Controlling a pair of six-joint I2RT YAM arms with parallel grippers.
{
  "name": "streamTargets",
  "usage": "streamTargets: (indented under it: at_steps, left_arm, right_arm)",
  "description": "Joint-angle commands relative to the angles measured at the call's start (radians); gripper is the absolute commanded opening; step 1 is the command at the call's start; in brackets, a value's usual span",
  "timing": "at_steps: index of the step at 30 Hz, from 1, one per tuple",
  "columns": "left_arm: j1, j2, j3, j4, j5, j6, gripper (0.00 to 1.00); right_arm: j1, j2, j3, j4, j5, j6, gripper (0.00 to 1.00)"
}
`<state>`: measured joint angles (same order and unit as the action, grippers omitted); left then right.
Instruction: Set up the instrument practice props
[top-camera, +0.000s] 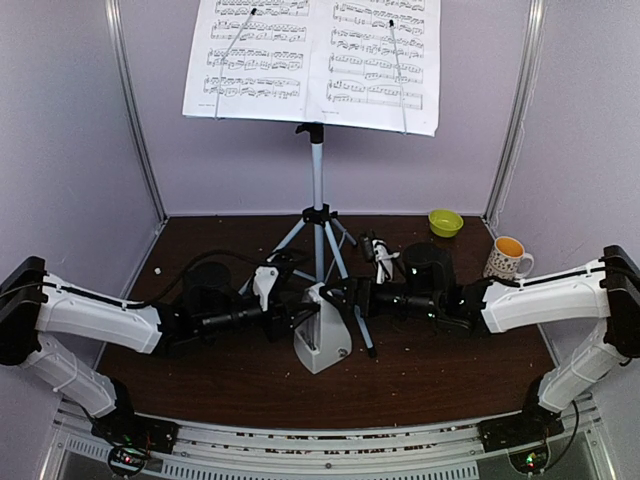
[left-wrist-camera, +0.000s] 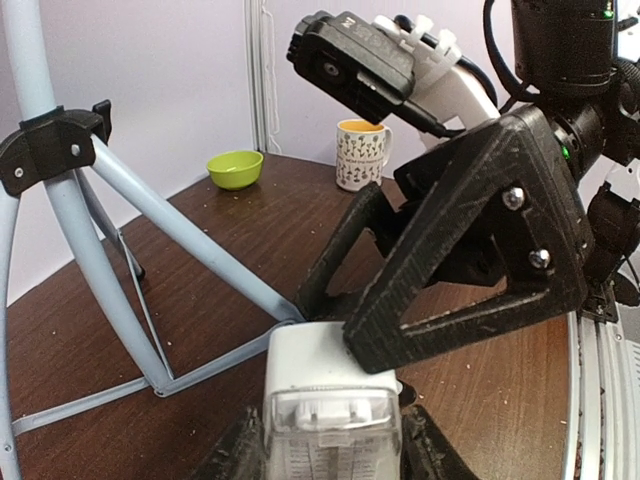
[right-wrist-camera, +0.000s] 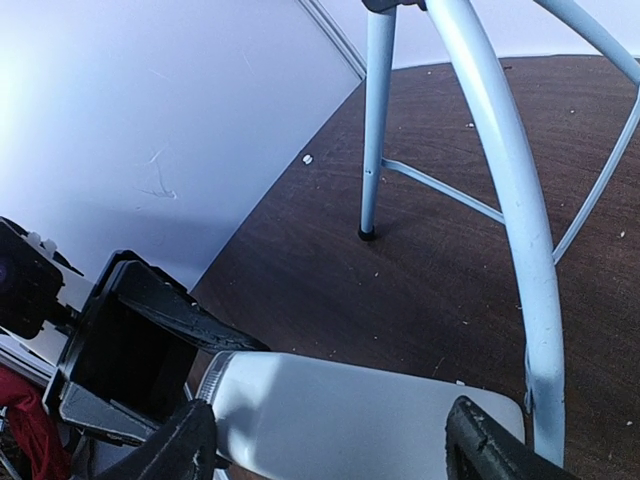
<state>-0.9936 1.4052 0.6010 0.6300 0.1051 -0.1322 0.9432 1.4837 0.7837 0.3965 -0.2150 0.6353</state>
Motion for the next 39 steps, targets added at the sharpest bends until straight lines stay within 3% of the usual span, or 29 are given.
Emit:
streamTargets:
  at_steps: [1, 12, 18, 23, 27, 31, 39]
  left_arm:
    - [0.001, -0.031, -0.044, 0.023, 0.01, 0.05, 0.13]
    - [0.006, -0.136, -0.089, 0.003, 0.029, 0.03, 0.09]
    - [0.056, -0.301, -0.105, -0.2, -0.021, -0.03, 0.09]
    - [0.104, -0.413, -0.046, -0.514, -0.137, -0.079, 0.1]
    - [0.194, -0.4, 0.032, -0.788, -0.224, -0.169, 0.1]
    - [0.313, -0.355, 0.101, -0.961, -0.263, -0.239, 0.11]
    - [0.507, -0.178, 0.182, -1.025, -0.204, -0.266, 0.13]
  right_arm:
    - [-0.038, 0.072, -0.076, -0.166, 0.098, -0.037, 0.78]
    - [-0.04, 0.074, -0.085, -0.165, 0.084, -0.056, 0.77]
    - [-0.04, 0.063, -0.055, -0.164, 0.046, -0.067, 0.77]
    - [-0.035, 0.053, -0.032, -0.167, 0.028, -0.072, 0.77]
    - [-0.031, 0.044, -0.016, -0.175, 0.015, -0.079, 0.78]
    - [-0.028, 0.034, -0.002, -0.188, 0.009, -0.09, 0.78]
    - [-0.021, 0.02, 0.026, -0.189, -0.022, -0.094, 0.82]
